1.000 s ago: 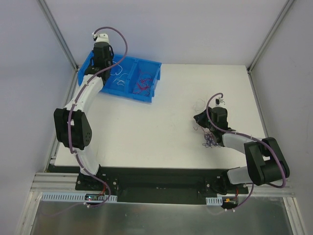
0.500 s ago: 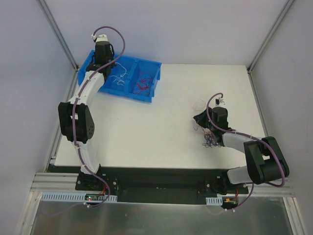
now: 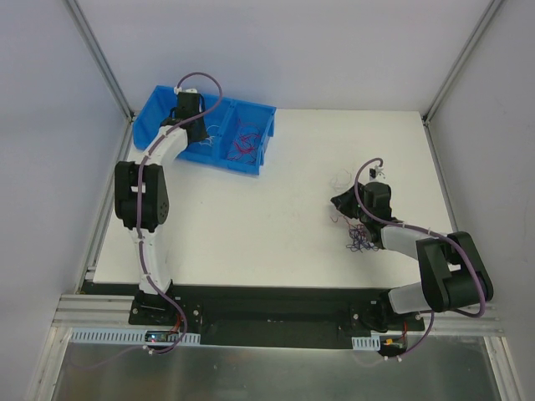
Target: Untangle the cables
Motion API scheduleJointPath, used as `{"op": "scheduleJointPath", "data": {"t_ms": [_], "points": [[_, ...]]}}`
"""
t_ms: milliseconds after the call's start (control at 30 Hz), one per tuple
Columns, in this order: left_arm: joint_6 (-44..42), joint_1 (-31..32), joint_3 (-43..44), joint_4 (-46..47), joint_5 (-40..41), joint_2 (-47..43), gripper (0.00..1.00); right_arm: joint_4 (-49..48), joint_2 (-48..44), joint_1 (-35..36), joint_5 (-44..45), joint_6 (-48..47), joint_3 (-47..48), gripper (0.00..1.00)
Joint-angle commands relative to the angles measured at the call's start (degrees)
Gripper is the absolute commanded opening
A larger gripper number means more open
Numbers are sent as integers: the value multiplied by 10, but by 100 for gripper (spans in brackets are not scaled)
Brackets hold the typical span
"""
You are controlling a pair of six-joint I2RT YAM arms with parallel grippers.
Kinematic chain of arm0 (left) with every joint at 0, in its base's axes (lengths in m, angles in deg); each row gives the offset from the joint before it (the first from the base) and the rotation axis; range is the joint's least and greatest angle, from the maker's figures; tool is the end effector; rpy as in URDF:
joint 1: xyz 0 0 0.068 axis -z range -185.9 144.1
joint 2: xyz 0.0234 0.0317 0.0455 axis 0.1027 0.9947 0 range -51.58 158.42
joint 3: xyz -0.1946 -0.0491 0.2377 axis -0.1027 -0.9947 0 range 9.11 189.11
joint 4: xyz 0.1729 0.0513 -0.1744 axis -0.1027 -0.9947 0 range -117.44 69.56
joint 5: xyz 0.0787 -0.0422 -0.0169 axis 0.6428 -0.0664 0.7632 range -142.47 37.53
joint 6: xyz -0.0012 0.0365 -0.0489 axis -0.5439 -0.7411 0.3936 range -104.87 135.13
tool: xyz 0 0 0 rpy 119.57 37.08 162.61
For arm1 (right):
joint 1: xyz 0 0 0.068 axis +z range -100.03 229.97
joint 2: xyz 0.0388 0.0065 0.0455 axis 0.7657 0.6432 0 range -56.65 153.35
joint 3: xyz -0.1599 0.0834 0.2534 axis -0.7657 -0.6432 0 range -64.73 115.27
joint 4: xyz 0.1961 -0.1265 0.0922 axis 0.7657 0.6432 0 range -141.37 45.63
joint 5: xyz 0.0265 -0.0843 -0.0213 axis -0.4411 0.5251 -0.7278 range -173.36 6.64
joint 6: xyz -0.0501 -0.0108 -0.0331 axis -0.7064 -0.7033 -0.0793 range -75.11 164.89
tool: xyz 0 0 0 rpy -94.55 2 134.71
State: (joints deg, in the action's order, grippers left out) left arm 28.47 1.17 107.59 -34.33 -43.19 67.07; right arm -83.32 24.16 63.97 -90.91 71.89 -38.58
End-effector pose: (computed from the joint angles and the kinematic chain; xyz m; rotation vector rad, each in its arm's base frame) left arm 0.5012 -0.0547 0.2888 -0.2106 2.1464 -0.0306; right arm 0.2563 0.0700 0.2108 0.1399 2.0074 0.5927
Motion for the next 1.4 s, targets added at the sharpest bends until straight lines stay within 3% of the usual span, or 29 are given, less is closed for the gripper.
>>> {"op": "scheduleJointPath", "data": {"t_ms": [0, 167, 333, 467, 600, 700, 800, 867, 933, 1000, 1100, 1267, 1367], "points": [[-8, -1, 8, -18, -12, -29, 12, -45, -2, -5, -11, 6, 9, 1], [4, 0, -23, -32, -8, -101, 35, -54, 0, -5, -17, 8, 6, 1], [50, 0, -108, -33, -18, -228, 57, -72, -10, -5, -17, 5, -6, 1], [47, 0, -154, 2, -71, -283, 68, -75, -14, -3, -18, 5, -9, 1], [-10, -1, -71, -3, -144, -220, 67, -80, -22, -1, -11, 4, -15, 1], [-35, -14, 76, -68, -212, -108, 71, -87, -11, 0, -11, 6, -16, 1], [52, -65, 245, -136, -418, 16, 69, -88, -4, -1, -25, 3, -8, 1], [124, -98, 256, -90, -547, 53, 75, -89, -7, 0, -26, 4, -14, 1], [143, -99, 250, -70, -587, 56, 79, -93, -9, 1, -21, 3, -14, 1], [145, -99, 217, -51, -619, 34, 80, -92, -1, -1, -29, 3, -7, 1], [141, -99, 84, 22, -597, -60, 80, -95, 6, 0, -36, 7, -5, 1], [102, -100, -147, 38, -439, -239, 77, -95, 8, 0, -38, 9, -5, 1], [109, -101, -237, 52, -323, -300, 76, -95, 14, -1, -43, 9, 1, 1]]}}
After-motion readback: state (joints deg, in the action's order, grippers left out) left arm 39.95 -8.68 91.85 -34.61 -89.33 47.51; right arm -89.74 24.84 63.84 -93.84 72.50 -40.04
